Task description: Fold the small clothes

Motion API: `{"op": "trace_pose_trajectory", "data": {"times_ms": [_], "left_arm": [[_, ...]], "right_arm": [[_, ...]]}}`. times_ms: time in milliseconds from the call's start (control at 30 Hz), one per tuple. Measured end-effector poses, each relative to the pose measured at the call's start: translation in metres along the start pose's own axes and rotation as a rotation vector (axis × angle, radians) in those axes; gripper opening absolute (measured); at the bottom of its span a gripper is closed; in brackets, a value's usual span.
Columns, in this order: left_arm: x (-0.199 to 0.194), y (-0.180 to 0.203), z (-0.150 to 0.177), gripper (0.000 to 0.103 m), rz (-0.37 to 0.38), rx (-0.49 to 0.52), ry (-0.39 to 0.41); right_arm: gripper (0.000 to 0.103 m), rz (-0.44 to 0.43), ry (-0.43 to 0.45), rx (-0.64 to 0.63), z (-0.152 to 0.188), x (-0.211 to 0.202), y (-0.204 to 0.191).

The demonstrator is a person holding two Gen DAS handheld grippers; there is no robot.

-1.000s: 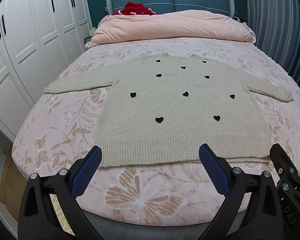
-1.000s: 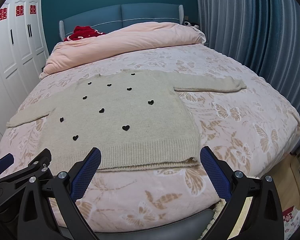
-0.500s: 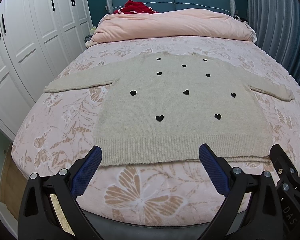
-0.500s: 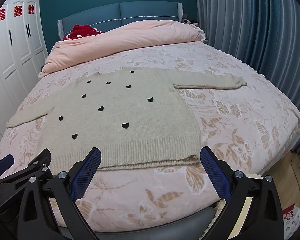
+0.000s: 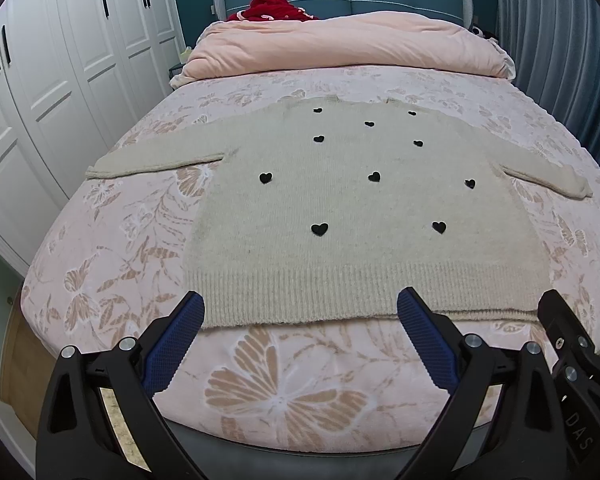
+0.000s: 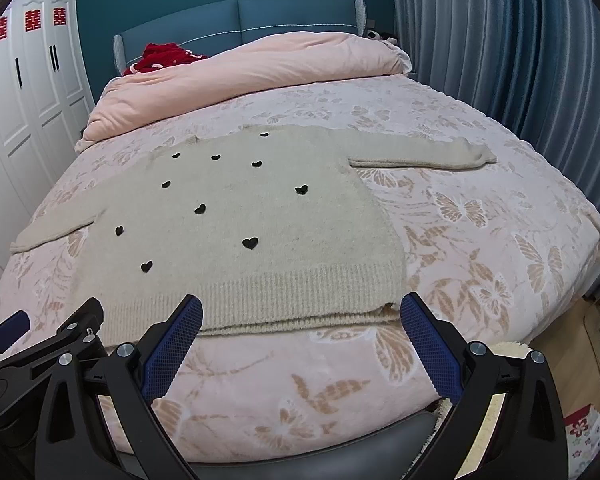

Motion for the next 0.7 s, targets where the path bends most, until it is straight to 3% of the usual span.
{"op": "trace_pose_trajectory", "data": {"times_ms": [267,467,600,700], "left_arm": [[0.018,0.003,0.004,0.095,-0.017,0.009,-0.035],[0.041,0.009,-0.001,0.096,-0.013,0.003,-0.062],[0.061,-0.005,-0.014,0.098,0.004,-0.088,-0.085],[0.075,-0.020,-0.025,0.098,0.008,-0.137,-0.080]], "right_arm": [[0.098,-0.007,-0.052,0.005,0.005,0.021,-0.001],[0.098,-0.046,-0.114,-0.041,0.000,0.060,0.004],[0.098,-0.054,-0.113,-0.001,-0.036,0.107,0.050],[0.098,-0.081,-0.144,0.148,-0.080,0.165,0.117]]}}
Point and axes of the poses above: each gripper's, at about its wrist camera, not at the fingertips, and x roughly the way its jaws point, y to its right, z to its underside, the point moved 8 cm from there along x, roughly the way its jaws point, and after that the axes turned 9 degrees about z, right-handed, at the moved point
